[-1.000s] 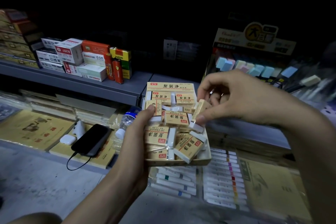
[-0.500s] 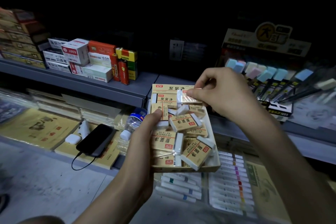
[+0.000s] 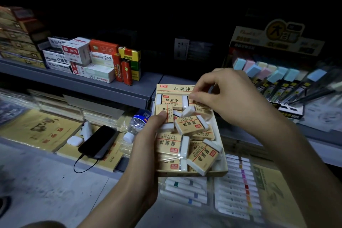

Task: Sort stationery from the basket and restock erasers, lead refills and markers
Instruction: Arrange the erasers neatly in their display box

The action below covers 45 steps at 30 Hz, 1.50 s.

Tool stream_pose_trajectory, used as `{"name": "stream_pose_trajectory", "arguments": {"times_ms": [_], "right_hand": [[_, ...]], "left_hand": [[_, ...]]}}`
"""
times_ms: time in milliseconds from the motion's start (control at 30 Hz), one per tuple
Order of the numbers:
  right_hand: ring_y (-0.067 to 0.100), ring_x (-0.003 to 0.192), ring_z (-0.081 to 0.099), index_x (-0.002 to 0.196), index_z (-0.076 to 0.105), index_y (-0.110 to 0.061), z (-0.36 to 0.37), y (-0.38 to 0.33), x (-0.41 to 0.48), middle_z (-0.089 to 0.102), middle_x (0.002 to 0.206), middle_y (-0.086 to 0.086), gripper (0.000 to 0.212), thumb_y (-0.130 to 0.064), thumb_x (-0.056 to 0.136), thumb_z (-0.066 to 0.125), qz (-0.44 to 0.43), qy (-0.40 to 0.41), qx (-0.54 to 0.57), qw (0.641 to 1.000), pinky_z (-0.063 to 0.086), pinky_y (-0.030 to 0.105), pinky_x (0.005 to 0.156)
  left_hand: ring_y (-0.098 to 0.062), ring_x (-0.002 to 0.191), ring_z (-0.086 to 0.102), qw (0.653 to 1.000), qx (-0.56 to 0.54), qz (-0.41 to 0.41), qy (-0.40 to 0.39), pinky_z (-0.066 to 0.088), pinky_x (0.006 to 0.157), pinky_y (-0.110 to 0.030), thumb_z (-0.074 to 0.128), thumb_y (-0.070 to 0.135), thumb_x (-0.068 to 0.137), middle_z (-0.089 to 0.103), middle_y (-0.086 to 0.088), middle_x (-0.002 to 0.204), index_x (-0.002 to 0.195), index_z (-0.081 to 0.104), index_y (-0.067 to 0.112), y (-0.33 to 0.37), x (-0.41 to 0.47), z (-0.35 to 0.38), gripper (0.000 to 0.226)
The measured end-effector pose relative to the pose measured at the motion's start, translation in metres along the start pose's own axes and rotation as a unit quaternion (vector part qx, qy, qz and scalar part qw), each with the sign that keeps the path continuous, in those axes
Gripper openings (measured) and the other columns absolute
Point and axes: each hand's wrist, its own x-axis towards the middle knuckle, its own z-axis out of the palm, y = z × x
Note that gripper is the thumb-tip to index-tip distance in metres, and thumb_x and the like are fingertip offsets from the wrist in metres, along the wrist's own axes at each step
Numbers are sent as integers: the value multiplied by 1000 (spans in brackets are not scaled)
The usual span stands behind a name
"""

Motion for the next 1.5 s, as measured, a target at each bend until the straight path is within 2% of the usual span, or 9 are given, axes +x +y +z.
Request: {"name": "stream_pose_trajectory", "arguments": {"times_ms": [367,567,700,800,900,1033,1233,1367,1500], "right_hand": [[-6,81,64,88,76,-39,-21,-3,-7,70,84,-20,6,-35,86,79,-12,-154,-30,988,49,18,70],[-4,85,60,91,72,-38,-23,-1,-5,67,89,-21,4,-35,93,69,-39,-111,-46,992,48,24,73],[0,85,60,98,74,-36,-33,-7,-4,67,91,-19,9,-34,94,66,-76,-22,-55,995,49,28,73],[6,87,57,104,73,-31,-25,-11,2,62,95,-15,12,-32,95,65,-97,37,-99,990,49,33,76],[13,91,59,102,74,-27,-4,-6,8,60,98,-13,10,-28,96,67,-110,17,-150,982,54,41,78],[7,89,59,101,76,-29,2,0,9,60,97,-15,9,-30,95,69,-97,-2,-127,987,54,38,79],[-1,86,58,95,75,-42,-30,-23,-10,60,98,-18,31,-61,71,75,-35,-144,1,989,47,25,75],[0,83,57,105,73,-44,-26,-22,-13,58,99,-20,33,-50,75,83,3,-238,-47,970,48,27,75],[4,68,61,91,76,-40,-30,-20,-13,65,78,-18,22,-48,73,83,-12,-204,-11,979,52,32,63]], "left_hand": [[-6,20,48,1000,-24,0,-14,30,22,-14,44,15,106,51,0,29,81,58,3,-7,-5,-4,31],[-5,15,41,999,34,-2,0,30,22,-16,41,17,107,44,1,23,70,42,7,-1,3,-1,39],[0,16,40,997,81,5,14,33,28,-12,38,15,109,67,-14,49,68,39,10,0,14,-1,41],[-1,16,40,998,55,2,2,33,27,-13,37,13,108,46,2,24,71,44,8,1,11,0,38],[-1,17,41,998,61,12,-9,33,27,-12,37,11,108,42,5,22,100,60,-3,1,6,-1,29],[-2,16,41,995,31,32,-87,30,24,-14,38,14,108,43,4,23,78,48,-2,-7,8,-15,35],[-18,61,75,987,-46,51,-148,54,46,-21,51,39,100,78,-9,74,100,75,15,-27,-17,-24,33],[2,19,43,987,-27,56,-149,34,29,-11,38,15,109,48,-2,30,125,59,-7,-23,2,-30,35],[-2,20,47,994,21,74,-74,33,25,-14,41,15,108,51,2,29,90,60,1,-23,4,-20,29]]}}
